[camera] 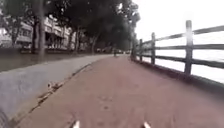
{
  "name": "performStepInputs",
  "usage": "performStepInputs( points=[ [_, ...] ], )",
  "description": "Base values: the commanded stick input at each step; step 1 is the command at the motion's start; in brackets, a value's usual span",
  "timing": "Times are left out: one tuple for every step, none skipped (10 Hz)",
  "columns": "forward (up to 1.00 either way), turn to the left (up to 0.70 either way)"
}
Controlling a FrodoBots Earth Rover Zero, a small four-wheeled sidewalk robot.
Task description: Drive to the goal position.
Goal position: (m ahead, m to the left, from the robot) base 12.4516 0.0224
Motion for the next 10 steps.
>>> performStepInputs(
  points=[
    [0.70,0.00],
    [0.70,0.00],
    [0.70,0.00],
    [0.70,0.00],
    [0.70,0.00],
    [0.70,0.00],
    [0.70,0.00],
    [0.70,0.00],
    [0.70,0.00],
    [0.70,0.00]
  ],
)
